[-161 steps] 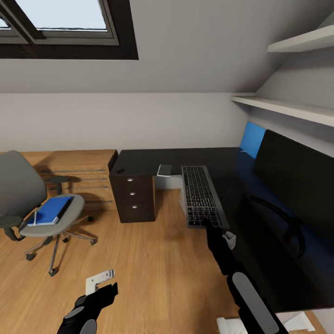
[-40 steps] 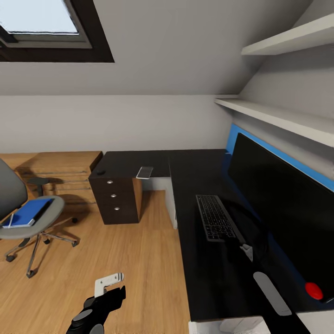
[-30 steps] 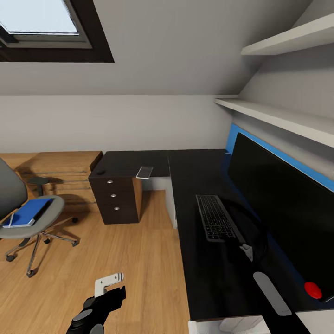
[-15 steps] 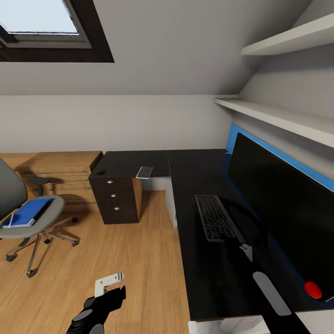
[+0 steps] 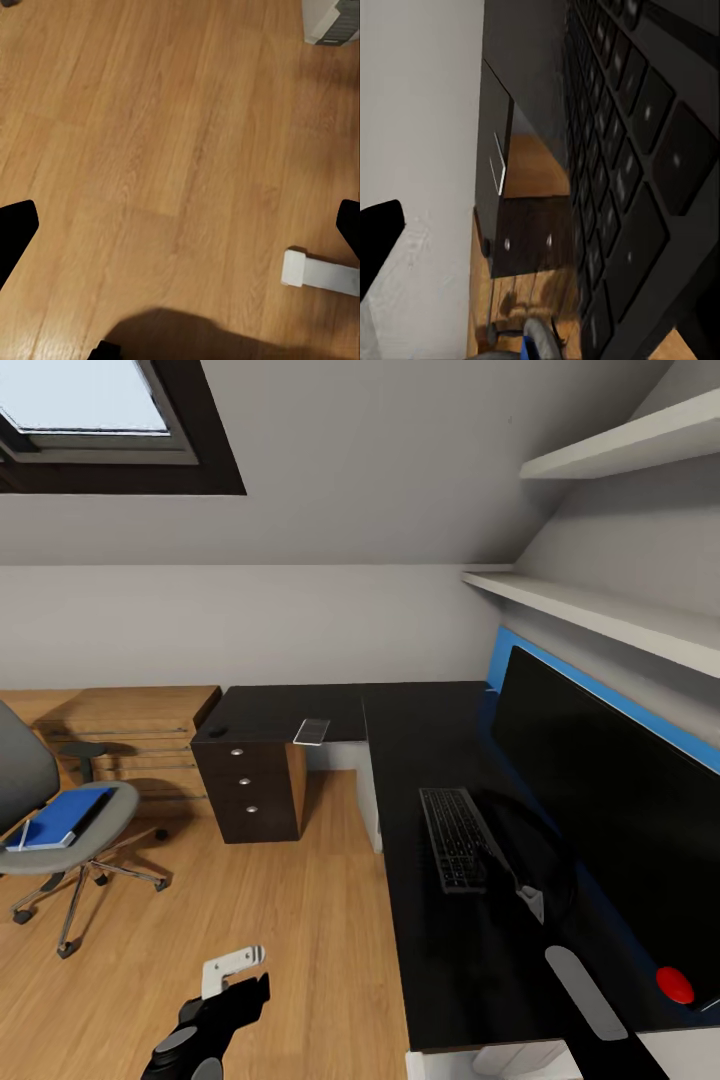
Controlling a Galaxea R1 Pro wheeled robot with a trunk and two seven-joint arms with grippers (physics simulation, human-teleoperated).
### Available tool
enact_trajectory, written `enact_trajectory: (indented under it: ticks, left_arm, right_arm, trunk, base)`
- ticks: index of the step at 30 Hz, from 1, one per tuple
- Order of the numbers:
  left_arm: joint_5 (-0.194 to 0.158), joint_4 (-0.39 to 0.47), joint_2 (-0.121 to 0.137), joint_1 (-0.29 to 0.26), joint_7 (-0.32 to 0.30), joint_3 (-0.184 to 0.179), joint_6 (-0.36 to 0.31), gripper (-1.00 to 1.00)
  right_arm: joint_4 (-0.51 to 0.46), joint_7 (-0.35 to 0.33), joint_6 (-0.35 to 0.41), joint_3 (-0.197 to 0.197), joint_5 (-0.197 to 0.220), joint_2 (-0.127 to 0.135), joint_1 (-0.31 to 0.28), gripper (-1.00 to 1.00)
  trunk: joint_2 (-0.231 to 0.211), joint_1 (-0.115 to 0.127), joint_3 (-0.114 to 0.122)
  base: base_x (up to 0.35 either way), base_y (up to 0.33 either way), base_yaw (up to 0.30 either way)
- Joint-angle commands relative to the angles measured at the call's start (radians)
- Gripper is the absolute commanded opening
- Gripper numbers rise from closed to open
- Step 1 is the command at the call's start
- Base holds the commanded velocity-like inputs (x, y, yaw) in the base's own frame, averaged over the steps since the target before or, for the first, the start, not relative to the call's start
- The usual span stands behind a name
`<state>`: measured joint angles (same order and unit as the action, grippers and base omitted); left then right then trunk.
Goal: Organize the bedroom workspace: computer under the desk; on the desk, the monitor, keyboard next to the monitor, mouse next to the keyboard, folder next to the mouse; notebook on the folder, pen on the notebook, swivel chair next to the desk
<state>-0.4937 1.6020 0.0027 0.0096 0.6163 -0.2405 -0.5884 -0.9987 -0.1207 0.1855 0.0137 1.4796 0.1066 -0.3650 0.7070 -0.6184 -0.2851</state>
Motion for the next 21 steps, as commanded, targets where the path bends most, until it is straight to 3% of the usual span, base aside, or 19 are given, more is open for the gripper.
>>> enact_trajectory:
  ticks: [1, 14, 21]
  left_arm:
    - [-0.01, 0.002, 0.001, 0.0, 0.009, -0.001, 0.009, 1.0]
    - [-0.011, 0.003, 0.001, 0.0, 0.009, 0.001, 0.033, 1.0]
    - [-0.011, 0.003, 0.0, 0.0, 0.009, 0.001, 0.038, 1.0]
  right_arm:
    - [0.0, -0.002, 0.002, 0.001, 0.01, 0.001, -0.001, 1.0]
    - [0.0, -0.004, 0.002, -0.001, 0.009, 0.001, -0.001, 1.0]
    - [0.0, -0.004, 0.002, -0.001, 0.009, 0.001, -0.001, 1.0]
  trunk:
    - [0.001, 0.0, -0.001]
    - [0.001, 0.0, -0.001]
    - [0.001, 0.0, -0.001]
  base:
    - [0.0, 0.0, 0.0]
    - [0.0, -0.001, 0.0]
    - [0.0, -0.176, 0.0]
